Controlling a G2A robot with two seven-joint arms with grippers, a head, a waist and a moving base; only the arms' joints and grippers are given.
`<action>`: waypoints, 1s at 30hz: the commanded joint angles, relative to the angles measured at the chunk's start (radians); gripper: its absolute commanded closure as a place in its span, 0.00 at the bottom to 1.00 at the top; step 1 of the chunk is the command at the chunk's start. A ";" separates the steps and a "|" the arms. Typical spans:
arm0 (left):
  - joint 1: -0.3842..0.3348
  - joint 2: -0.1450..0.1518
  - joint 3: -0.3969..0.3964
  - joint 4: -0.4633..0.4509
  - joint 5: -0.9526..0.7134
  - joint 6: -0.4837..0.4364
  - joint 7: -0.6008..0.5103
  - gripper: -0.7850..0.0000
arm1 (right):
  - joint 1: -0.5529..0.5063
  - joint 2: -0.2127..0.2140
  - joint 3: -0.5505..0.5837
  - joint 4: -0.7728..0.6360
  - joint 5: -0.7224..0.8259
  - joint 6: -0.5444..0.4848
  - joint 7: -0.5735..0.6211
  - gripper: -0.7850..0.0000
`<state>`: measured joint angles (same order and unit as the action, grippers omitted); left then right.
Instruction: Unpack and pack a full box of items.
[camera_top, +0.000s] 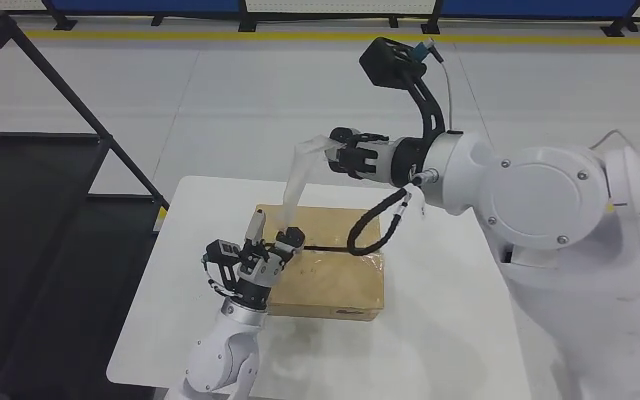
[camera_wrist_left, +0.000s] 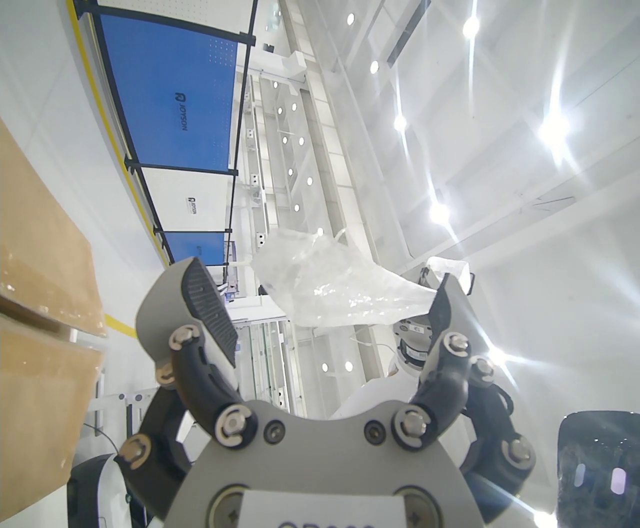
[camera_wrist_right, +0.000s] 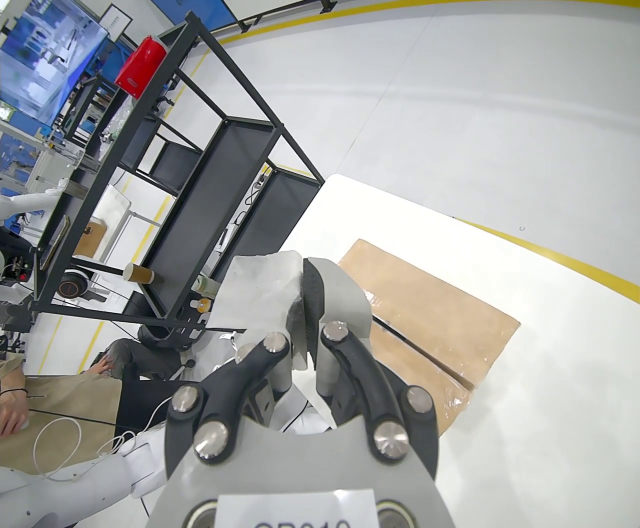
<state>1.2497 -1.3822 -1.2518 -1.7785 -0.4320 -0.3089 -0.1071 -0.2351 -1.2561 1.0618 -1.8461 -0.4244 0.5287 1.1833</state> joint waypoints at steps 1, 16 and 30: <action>-0.004 -0.003 0.007 0.004 0.003 -0.009 0.007 0.07 | -0.001 0.001 0.002 0.000 0.007 -0.003 -0.003 1.00; 0.023 -0.012 0.004 -0.014 0.017 -0.081 0.029 0.44 | -0.010 0.011 0.016 0.007 0.043 -0.009 -0.010 1.00; 0.056 -0.016 -0.013 -0.044 0.026 -0.101 0.027 0.11 | -0.026 0.025 0.032 -0.001 0.058 -0.008 -0.009 1.00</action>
<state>1.3017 -1.3980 -1.2635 -1.8208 -0.4064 -0.4069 -0.0777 -0.2595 -1.2323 1.0921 -1.8444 -0.3668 0.5191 1.1750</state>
